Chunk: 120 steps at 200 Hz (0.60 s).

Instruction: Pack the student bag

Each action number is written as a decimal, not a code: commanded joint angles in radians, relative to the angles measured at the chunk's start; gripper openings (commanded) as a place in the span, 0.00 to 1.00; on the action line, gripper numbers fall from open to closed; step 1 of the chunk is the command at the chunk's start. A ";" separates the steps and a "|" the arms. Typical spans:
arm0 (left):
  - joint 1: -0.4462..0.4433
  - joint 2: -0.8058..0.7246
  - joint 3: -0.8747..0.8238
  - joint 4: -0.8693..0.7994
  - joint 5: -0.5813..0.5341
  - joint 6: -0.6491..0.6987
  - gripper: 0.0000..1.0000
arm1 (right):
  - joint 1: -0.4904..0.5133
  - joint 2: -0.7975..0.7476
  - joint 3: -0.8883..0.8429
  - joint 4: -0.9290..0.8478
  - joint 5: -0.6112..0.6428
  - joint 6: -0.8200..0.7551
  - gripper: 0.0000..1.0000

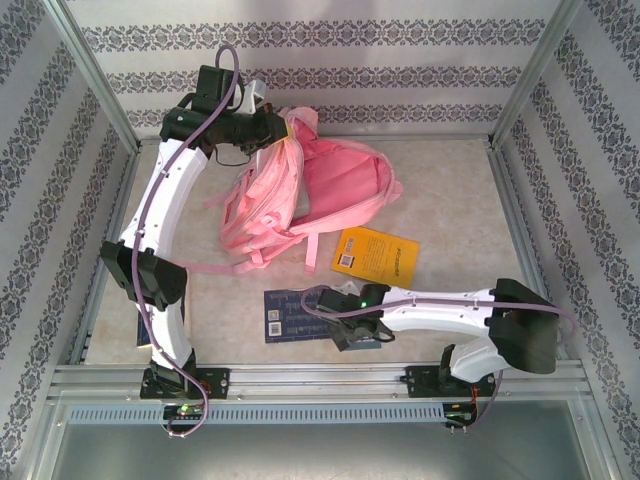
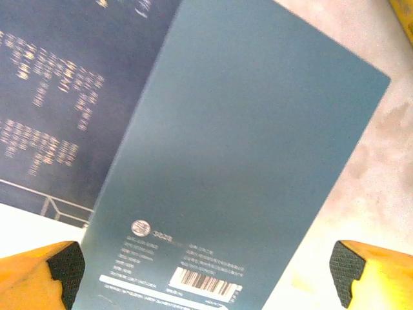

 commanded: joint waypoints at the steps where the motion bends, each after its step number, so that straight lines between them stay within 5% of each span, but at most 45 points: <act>1: 0.025 -0.022 0.004 0.053 0.017 -0.009 0.00 | 0.001 -0.018 -0.046 -0.022 -0.015 0.056 0.98; 79: 0.025 -0.009 -0.004 0.023 -0.014 0.022 0.00 | -0.140 -0.092 -0.102 -0.088 -0.004 0.113 0.98; 120: -0.024 0.050 -0.027 -0.039 -0.109 0.089 0.00 | -0.196 -0.325 -0.096 -0.065 -0.096 0.099 0.98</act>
